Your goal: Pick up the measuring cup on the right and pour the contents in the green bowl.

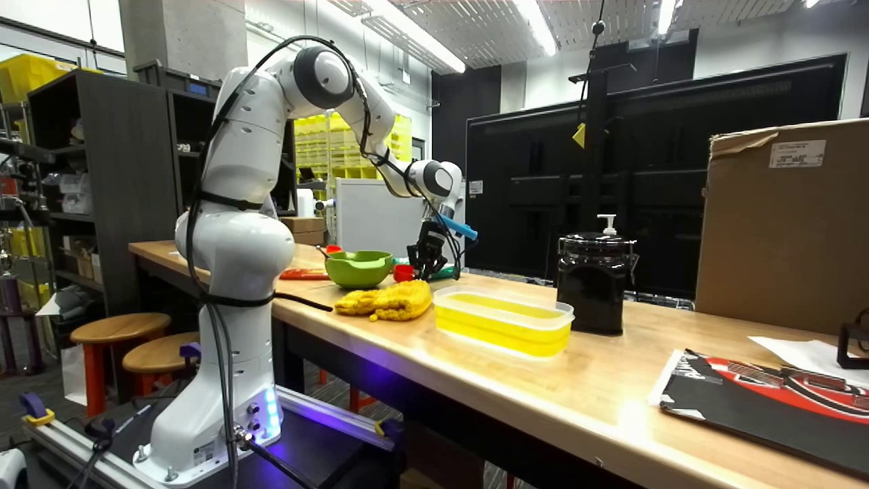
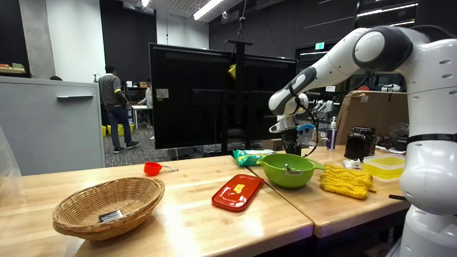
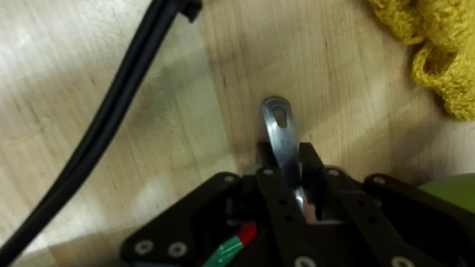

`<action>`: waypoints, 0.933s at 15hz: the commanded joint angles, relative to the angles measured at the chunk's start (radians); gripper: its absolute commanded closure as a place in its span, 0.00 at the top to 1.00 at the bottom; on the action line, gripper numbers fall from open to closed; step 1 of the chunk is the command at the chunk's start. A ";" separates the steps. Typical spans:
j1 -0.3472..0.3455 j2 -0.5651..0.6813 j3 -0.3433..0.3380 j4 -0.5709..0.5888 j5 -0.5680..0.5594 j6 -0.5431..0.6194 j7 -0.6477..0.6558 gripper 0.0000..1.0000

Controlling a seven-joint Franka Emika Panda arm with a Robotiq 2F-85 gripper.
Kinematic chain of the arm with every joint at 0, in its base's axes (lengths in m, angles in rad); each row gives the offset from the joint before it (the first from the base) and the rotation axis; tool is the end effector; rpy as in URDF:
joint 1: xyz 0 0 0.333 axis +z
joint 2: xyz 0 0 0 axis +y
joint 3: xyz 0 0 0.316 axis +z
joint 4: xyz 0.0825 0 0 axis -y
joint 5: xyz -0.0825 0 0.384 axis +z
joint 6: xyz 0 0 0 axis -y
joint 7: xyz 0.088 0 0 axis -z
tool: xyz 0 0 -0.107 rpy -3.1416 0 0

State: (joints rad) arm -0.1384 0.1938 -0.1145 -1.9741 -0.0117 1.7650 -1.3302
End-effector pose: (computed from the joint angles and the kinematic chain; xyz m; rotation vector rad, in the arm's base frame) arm 0.5275 -0.1359 0.3473 -2.4414 -1.4627 0.4411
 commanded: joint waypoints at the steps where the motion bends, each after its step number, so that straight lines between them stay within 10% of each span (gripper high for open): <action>1: -0.015 0.000 0.011 -0.001 0.011 -0.023 -0.004 0.00; 14: -0.010 -0.050 0.008 0.052 -0.082 -0.131 0.006 0.04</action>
State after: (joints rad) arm -0.1460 0.1807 -0.1139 -1.9353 -0.0582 1.6727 -1.3294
